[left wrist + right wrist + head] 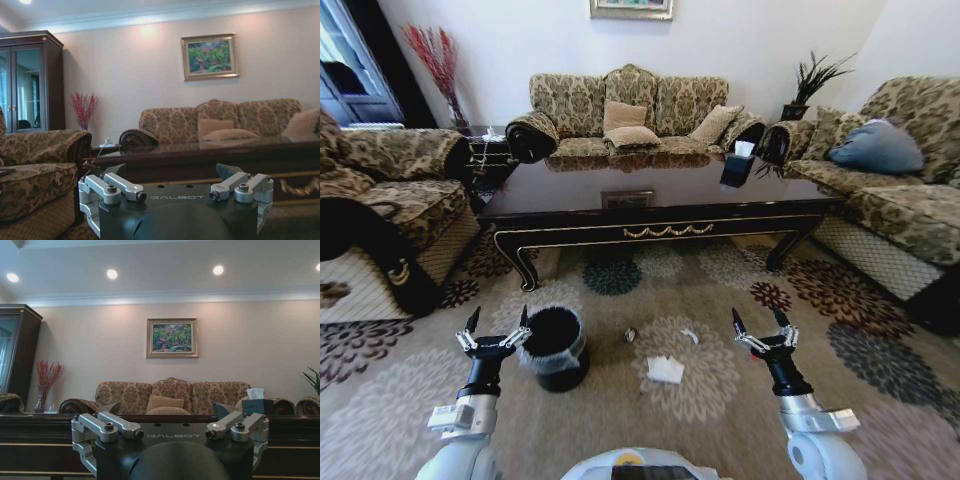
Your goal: Move to the front of the table and pick up the trash from the floor, then place it into the trash bin.
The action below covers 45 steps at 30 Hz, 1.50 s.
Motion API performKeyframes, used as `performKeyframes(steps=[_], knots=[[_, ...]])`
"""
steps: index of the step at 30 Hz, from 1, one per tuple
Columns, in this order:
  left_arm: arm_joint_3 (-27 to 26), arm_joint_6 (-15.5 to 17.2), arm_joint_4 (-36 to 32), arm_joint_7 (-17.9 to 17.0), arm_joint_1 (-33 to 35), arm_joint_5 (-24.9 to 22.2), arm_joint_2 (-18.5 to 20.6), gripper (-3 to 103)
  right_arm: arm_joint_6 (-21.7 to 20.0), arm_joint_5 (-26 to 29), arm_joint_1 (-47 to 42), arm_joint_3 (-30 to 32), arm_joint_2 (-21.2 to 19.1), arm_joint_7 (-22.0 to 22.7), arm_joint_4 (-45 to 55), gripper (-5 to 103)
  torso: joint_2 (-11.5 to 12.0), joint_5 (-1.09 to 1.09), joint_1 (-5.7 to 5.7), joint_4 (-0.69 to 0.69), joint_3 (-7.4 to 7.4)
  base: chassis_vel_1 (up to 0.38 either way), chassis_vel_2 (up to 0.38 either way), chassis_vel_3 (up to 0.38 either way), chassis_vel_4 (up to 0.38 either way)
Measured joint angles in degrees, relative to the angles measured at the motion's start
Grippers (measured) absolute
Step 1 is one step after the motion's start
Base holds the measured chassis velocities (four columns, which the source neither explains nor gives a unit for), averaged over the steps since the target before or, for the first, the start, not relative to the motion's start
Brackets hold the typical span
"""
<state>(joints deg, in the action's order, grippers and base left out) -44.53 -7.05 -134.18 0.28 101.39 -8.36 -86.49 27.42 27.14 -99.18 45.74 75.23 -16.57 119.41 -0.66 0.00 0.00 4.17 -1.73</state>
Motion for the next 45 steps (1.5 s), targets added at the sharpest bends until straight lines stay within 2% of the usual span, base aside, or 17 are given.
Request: performKeyframes(steps=[5,8,10,12,20,24,27,29,31,32,33,34,36,37,39,41,45], knots=[[-0.5,3.0,-1.4,-1.8,-2.4,-6.6,1.2,100,0.8,0.0,-0.3,0.4,-0.3,0.4,-0.4,100,0.0,0.0,0.0,0.0,0.0,-0.069,0.097,0.094,-0.054],[-1.4,8.9,-1.7,-4.6,-5.5,-14.4,3.2,100,0.9,-0.2,-0.4,0.5,-0.3,1.5,-0.7,100,0.0,0.0,-0.01,0.01,0.04,0.032,-0.045,-0.026,0.045],[-1.5,10.5,-1.7,-5.3,-5.9,-16.0,3.7,100,0.9,-0.3,-0.4,0.4,-0.3,1.6,-0.9,100,0.0,0.0,-0.01,0.02,0.04,0.055,-0.061,-0.048,0.038],[-1.4,13.6,-1.7,-6.6,-6.5,-18.2,4.3,100,0.9,-0.7,-0.4,0.3,-0.3,1.6,-1.1,100,0.0,0.0,-0.01,0.02,0.04,0.027,-0.022,-0.026,0.019],[0.1,18.3,-0.7,-6.6,-7.3,-16.5,4.7,100,0.9,-1.2,-0.6,0.1,-0.2,0.9,-1.9,100,0.0,0.0,-0.01,0.01,0.02,0.0,0.0,0.0,0.0],[1.3,19.0,1.1,-6.2,-6.7,-13.4,4.7,100,0.9,-1.2,-0.6,-0.2,-0.2,0.4,-2.0,100,0.0,-0.01,-0.01,0.01,0.01,0.0,0.0,0.0,0.0],[2.0,20.0,1.2,-6.9,-6.2,-14.1,4.5,100,1.1,-1.2,-0.7,-0.4,-0.1,0.2,-2.1,100,0.0,-0.01,-0.01,0.01,0.02,0.039,-0.051,-0.037,0.05],[2.0,22.9,0.1,-10.9,-6.8,-17.5,4.6,100,1.6,-1.2,-0.7,-0.5,0.0,0.1,-2.4,100,0.0,0.0,-0.01,0.0,0.02,0.066,-0.054,-0.052,0.062],[1.3,30.2,-1.0,-17.4,-8.2,-22.3,5.4,100,1.9,-1.2,-0.7,-0.5,0.0,-0.1,-2.6,100,0.0,0.01,-0.01,0.01,0.03,0.059,-0.046,-0.041,0.06],[1.3,30.2,-1.0,-17.4,-8.2,-22.3,5.4,100,1.9,-1.2,-0.7,-0.5,0.0,-0.1,-2.6,100,0.0,0.01,-0.01,0.01,0.03,0.059,-0.046,-0.027,0.06],[0.9,36.4,-1.1,-21.0,-8.9,-25.0,6.5,100,2.0,-1.1,-0.6,-0.5,-0.1,-0.1,-2.6,100,0.0,0.0,-0.01,0.02,0.03,0.0,0.0,0.0,0.0],[0.6,40.6,-1.0,-23.5,-9.4,-27.2,7.5,100,2.0,-1.1,-0.6,-0.5,-0.1,-0.1,-2.7,100,0.0,-0.01,-0.01,0.01,0.03,0.0,0.0,0.0,0.0],[0.2,46.1,0.7,-27.8,-10.8,-32.0,9.4,100,2.0,-1.1,-0.6,-0.5,0.0,-0.1,-2.9,100,0.0,0.0,-0.01,0.01,0.02,0.0,0.0,0.0,0.0],[0.2,46.1,0.7,-27.8,-10.8,-32.0,9.4,100,2.0,-1.1,-0.6,-0.5,0.0,-0.1,-2.9,100,0.0,0.0,-0.01,0.01,0.02,0.0,0.0,0.0,0.0],[-0.1,49.1,3.0,-30.1,-12.5,-37.8,10.6,100,2.1,-1.2,-0.5,-0.7,0.0,-0.1,-3.1,100,0.0,-0.02,-0.01,0.01,0.01,0.0,0.0,0.0,0.0],[-0.1,49.9,5.6,-31.1,-14.2,-41.1,11.1,100,2.1,-1.3,-0.5,-0.8,0.1,-0.2,-3.4,100,0.0,-0.01,-0.01,0.01,0.01,0.0,0.0,0.0,0.0],[0.5,50.0,9.9,-31.4,-16.3,-42.1,11.4,100,2.1,-1.5,-0.5,-0.9,0.2,-0.2,-3.8,100,0.0,0.0,-0.01,0.01,0.01,0.0,0.0,0.0,0.0]])
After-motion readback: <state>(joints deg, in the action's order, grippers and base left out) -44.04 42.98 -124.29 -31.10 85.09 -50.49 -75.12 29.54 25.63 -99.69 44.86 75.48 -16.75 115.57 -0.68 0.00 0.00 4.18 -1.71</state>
